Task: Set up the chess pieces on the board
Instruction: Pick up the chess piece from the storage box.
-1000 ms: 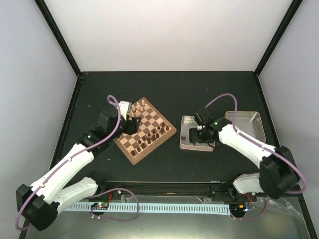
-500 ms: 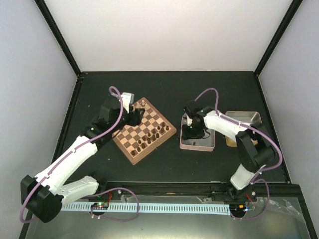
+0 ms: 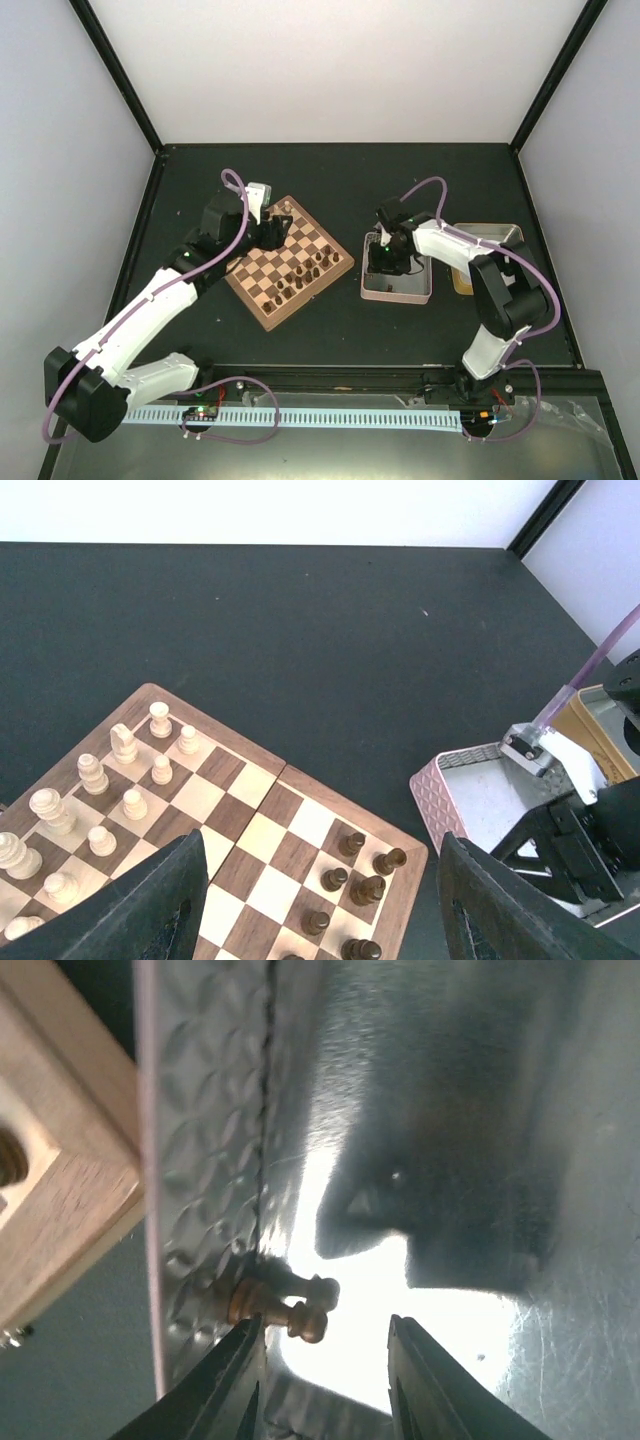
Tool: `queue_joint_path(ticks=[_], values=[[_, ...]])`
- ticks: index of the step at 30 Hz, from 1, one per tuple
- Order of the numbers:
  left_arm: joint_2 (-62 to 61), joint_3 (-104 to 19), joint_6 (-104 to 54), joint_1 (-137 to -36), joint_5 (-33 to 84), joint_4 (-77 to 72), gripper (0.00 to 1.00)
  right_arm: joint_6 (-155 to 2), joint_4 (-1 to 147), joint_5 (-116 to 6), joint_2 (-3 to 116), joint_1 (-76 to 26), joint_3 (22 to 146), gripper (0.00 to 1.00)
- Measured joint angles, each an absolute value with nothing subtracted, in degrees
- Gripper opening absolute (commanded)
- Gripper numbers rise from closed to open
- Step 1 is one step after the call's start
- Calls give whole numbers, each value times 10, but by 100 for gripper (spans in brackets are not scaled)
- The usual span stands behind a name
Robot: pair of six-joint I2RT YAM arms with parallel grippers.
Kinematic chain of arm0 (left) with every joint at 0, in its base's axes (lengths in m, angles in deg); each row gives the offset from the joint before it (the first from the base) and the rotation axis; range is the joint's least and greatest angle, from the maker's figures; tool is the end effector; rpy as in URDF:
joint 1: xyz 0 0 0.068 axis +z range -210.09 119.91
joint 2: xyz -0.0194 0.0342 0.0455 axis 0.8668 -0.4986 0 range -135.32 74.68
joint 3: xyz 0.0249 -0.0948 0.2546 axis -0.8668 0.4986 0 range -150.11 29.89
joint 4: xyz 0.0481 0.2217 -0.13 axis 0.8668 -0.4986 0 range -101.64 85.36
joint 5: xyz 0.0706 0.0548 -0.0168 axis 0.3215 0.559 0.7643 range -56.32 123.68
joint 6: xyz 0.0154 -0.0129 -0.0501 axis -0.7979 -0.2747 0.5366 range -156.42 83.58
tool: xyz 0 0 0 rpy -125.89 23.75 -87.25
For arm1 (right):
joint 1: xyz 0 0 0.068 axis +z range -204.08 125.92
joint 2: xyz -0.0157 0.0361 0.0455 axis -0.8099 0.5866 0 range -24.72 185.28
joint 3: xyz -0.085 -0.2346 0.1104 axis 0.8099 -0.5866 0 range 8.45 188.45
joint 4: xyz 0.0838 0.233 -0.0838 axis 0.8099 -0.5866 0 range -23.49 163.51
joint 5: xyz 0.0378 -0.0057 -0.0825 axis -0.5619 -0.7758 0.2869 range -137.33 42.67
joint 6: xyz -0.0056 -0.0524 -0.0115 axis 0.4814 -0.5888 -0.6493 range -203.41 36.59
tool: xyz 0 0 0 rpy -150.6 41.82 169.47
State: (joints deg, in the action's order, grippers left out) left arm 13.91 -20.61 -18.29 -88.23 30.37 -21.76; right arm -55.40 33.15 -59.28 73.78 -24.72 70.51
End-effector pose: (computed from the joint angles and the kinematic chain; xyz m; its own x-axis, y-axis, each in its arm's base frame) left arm 0.2107 -0.1151 0.3088 -0.5462 -0.0601 -0.8355 0.3643 0.8811 -0.3015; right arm 0.2723 0.1616 0.1714 -0.9937 -0.0319 -0.1071 -0.0615 0.9565 0.2853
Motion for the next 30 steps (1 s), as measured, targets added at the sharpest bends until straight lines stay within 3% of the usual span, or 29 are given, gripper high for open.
queue_joint_path(ticks=[16,30], values=[[204,-192,-164,-881,282,-239,67,-165,516,-706,697,-290,567,43],[231,-181,-163,-882,286,-239,69,0,595,-715,708,-290,546,27]])
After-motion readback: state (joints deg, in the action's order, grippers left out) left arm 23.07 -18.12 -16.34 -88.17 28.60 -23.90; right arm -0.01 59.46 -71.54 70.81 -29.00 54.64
